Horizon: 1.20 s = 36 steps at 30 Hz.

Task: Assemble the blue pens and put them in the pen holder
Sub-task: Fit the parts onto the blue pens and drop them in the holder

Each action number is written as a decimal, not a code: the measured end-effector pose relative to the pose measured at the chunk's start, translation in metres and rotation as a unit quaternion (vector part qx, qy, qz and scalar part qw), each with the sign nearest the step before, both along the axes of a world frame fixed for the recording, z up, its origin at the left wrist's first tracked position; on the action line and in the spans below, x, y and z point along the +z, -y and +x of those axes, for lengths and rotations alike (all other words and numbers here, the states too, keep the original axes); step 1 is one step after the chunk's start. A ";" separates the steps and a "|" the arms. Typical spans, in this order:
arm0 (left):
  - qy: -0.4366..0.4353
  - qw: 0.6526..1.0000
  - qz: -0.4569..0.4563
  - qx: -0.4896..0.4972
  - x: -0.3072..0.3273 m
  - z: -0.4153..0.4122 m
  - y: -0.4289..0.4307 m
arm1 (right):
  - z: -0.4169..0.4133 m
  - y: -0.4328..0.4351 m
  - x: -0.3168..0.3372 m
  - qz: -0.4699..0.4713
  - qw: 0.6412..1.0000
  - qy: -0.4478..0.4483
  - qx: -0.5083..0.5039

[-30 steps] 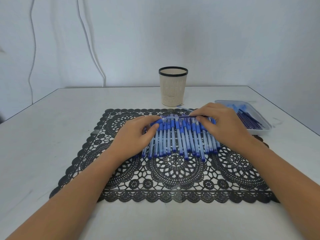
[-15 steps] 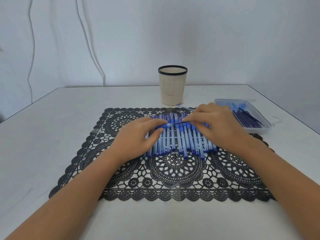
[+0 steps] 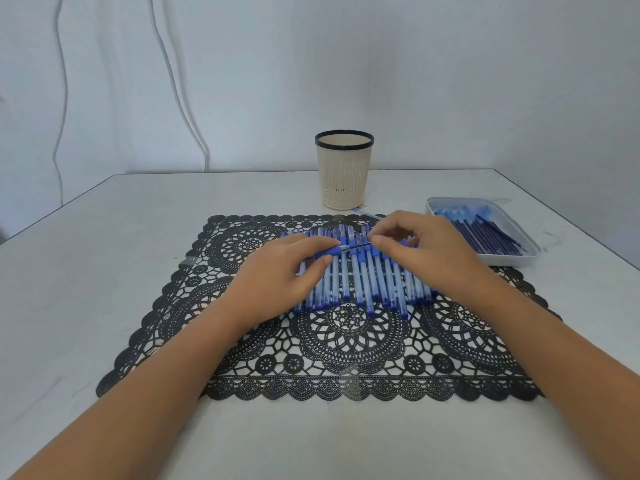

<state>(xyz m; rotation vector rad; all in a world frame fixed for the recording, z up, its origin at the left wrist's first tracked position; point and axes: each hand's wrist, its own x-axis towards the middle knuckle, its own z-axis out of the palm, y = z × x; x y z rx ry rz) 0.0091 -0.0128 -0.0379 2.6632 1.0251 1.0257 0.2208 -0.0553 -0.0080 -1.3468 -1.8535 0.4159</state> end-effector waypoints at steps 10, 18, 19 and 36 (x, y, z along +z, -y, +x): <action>0.015 1.000 -0.017 0.012 -0.001 0.001 -0.001 | -0.009 0.004 -0.006 -0.054 0.998 0.044 0.011; 0.028 0.997 -0.046 0.054 0.000 -0.003 -0.003 | -0.020 0.012 -0.008 -0.067 0.955 0.267 0.109; 0.027 0.997 -0.046 0.053 0.000 -0.003 -0.003 | -0.023 0.012 -0.009 -0.059 0.951 0.280 0.117; 0.017 0.999 -0.043 0.024 0.000 -0.001 -0.001 | -0.006 0.002 0.000 -0.053 0.990 -0.130 0.004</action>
